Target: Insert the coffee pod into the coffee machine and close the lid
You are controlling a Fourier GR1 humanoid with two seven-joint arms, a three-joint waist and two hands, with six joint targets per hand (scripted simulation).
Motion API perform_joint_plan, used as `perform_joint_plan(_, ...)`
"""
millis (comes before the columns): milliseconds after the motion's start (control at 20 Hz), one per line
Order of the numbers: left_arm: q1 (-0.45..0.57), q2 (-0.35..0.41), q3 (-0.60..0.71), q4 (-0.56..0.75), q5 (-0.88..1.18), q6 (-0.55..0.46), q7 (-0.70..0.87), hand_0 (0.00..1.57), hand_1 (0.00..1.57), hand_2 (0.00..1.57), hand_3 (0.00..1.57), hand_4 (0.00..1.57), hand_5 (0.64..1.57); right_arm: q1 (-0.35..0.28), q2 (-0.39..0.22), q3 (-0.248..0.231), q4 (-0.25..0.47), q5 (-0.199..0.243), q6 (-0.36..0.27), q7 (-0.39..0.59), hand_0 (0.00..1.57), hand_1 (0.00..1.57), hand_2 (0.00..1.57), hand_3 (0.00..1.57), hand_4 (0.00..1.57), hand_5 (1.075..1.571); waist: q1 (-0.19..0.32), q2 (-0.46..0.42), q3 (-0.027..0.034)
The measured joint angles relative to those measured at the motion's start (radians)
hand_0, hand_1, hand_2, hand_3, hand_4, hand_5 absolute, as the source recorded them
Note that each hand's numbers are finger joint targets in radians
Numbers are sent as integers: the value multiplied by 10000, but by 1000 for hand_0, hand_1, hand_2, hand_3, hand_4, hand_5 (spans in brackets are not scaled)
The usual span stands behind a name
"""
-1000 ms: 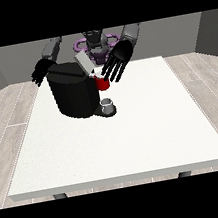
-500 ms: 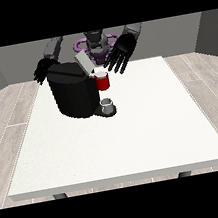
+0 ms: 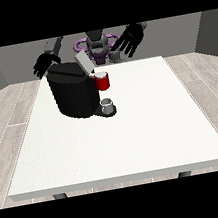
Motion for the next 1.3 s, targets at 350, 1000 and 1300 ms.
perform_joint_plan(350, 1697, -1166, 1148, -130, 1743, -222, -585, 0, 0, 0, 0, 0, 1571, 807, -395, -56, -202, 64, 230, 61, 0, 0, 0, 0, 390, 1571, 916, -1597, -3)
perform_joint_plan(1000, 3962, -2280, 1705, -829, 3352, -649, -636, 0, 0, 0, 0, 57, 1571, 113, -1183, 396, -1580, -218, 1454, 1366, 0, 0, 0, 0, 0, 1571, 2012, -2773, 2)
perform_joint_plan(1300, 4665, -2711, 1522, -1667, 3939, -979, -461, 0, 0, 0, 0, 0, 1571, -411, -1362, 618, -1552, 24, 1724, 1480, 0, 0, 0, 0, 238, 1571, 2668, -2567, 4)
